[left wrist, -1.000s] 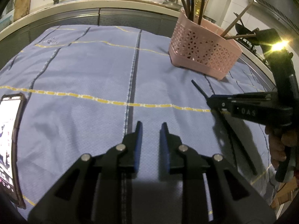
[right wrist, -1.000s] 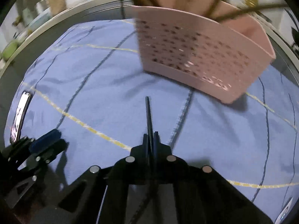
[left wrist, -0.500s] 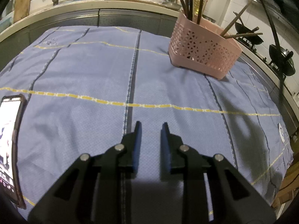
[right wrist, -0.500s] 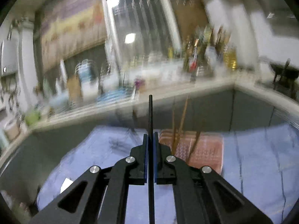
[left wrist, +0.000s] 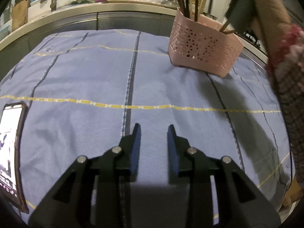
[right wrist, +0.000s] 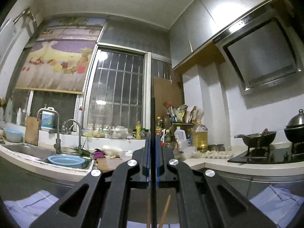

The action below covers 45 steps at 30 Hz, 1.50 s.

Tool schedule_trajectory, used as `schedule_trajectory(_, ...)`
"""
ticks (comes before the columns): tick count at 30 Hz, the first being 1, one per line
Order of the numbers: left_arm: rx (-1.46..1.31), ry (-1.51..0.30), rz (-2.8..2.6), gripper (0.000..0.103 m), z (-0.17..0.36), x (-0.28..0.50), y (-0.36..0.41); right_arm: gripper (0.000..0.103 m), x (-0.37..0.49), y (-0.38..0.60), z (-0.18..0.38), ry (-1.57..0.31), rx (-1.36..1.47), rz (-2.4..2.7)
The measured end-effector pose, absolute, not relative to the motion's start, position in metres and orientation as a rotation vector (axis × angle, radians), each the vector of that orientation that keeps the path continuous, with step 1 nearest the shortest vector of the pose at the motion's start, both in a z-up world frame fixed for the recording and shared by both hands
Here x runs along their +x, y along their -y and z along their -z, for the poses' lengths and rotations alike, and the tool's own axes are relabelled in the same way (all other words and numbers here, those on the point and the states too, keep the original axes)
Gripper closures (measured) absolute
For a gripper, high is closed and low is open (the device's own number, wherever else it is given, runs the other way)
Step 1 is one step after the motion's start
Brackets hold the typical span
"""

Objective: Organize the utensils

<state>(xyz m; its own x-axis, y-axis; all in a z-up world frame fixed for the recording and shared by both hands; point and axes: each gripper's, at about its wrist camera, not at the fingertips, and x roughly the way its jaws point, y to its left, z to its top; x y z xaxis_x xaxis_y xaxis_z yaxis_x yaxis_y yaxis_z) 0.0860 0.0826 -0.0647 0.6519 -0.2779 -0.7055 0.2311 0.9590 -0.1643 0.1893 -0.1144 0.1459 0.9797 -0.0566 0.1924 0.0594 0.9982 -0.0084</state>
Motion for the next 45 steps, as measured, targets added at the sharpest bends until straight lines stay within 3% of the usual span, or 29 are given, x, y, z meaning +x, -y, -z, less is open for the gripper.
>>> schedule_trajectory(17, -0.167, -0.797, 0.309, 0.074, 0.058, 0.086, -0.097, 0.095, 0.168, 0.113, -0.076, -0.015, 0.016, -0.03)
schedule_trajectory(19, -0.177, -0.783, 0.294, 0.074, 0.054, 0.083, -0.101, 0.09, 0.152, 0.112, -0.082, -0.031, 0.016, -0.043)
schedule_trajectory(22, -0.185, -0.759, 0.264, 0.074, 0.04, 0.075, -0.105, 0.073, 0.121, 0.116, -0.093, -0.064, 0.037, -0.057)
schedule_trajectory(24, -0.197, -0.72, 0.251, 0.074, 0.023, 0.067, -0.108, 0.05, 0.089, 0.12, -0.102, -0.065, 0.049, -0.064)
schedule_trajectory(30, -0.164, -0.581, 0.206, 0.073, -0.036, 0.03, -0.1, 0.04, -0.001, 0.138, -0.116, -0.113, 0.078, -0.102)
schedule_trajectory(34, -0.11, -0.509, 0.176, 0.057, -0.067, 0.0, -0.084, 0.036, -0.058, 0.155, -0.111, -0.235, 0.118, -0.104)
schedule_trajectory(40, -0.023, -0.419, 0.159, 0.047, -0.103, -0.045, -0.057, 0.036, -0.112, 0.178, -0.095, -0.411, 0.274, -0.165)
schedule_trajectory(45, 0.062, -0.382, 0.142, 0.04, -0.116, -0.085, -0.036, 0.036, -0.149, 0.18, -0.095, -0.413, 0.318, -0.173)
